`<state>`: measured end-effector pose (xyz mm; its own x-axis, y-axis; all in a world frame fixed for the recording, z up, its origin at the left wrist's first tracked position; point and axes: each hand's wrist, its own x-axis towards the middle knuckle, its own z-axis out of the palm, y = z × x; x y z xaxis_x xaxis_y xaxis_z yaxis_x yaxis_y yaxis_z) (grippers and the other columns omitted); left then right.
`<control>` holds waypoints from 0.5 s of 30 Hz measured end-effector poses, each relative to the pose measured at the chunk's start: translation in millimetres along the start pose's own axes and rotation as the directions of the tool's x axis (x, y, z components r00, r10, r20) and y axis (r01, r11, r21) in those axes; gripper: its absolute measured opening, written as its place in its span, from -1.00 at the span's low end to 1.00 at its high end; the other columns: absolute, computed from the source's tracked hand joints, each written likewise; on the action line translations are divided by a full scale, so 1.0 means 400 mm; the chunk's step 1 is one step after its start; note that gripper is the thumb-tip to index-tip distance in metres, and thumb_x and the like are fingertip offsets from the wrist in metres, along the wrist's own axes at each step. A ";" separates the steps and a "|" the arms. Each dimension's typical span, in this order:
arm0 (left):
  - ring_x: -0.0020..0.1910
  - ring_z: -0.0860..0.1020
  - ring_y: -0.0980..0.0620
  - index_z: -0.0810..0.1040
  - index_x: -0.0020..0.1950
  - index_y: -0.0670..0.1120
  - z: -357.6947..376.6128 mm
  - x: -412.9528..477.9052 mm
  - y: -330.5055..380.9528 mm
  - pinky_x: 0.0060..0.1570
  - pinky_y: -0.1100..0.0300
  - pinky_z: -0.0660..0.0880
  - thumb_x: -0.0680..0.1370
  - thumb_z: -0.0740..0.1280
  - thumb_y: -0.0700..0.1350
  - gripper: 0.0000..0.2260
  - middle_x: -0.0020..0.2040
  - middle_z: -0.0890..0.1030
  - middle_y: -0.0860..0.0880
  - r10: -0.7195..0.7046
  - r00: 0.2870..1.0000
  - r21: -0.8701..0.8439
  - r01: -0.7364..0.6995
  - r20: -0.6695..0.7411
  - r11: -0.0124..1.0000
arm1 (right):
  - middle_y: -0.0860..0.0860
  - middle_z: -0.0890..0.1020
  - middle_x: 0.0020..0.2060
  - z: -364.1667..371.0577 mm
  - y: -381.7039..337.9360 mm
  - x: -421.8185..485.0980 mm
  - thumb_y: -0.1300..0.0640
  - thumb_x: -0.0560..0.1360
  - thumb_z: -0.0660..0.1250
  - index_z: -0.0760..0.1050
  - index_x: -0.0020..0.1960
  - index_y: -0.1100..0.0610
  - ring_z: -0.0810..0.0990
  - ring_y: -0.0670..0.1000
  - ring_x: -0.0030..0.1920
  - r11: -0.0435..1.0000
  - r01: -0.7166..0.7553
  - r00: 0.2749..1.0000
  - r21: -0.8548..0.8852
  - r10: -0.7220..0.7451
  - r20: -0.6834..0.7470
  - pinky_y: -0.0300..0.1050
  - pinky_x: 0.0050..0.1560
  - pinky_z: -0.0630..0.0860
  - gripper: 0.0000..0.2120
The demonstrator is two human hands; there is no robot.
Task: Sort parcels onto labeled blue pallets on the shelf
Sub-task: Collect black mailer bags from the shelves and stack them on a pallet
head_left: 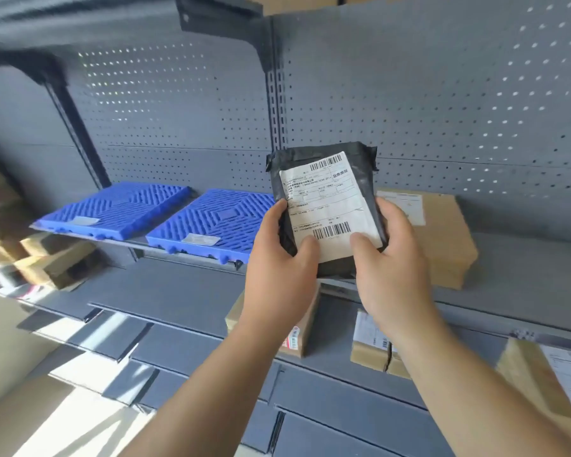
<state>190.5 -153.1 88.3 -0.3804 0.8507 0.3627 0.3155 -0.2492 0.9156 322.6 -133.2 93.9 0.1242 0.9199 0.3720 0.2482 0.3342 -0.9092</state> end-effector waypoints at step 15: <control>0.03 0.51 0.55 0.35 0.23 0.34 -0.440 0.115 -0.157 -0.11 0.63 0.38 0.54 0.32 -0.17 -0.56 -0.02 0.50 0.65 -0.075 0.968 0.106 0.104 -0.241 0.989 | -0.12 0.64 0.25 0.479 -0.102 -0.060 0.19 0.56 0.27 0.39 0.46 -0.05 0.61 -0.09 0.19 1.000 0.015 0.966 0.027 -0.021 0.260 0.05 0.22 0.59 -0.51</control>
<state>0.0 -179.8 78.1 -0.6015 0.7303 0.3236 0.3647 -0.1094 0.9247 125.3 -129.7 86.1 -0.1346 0.9344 0.3299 0.2243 0.3531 -0.9083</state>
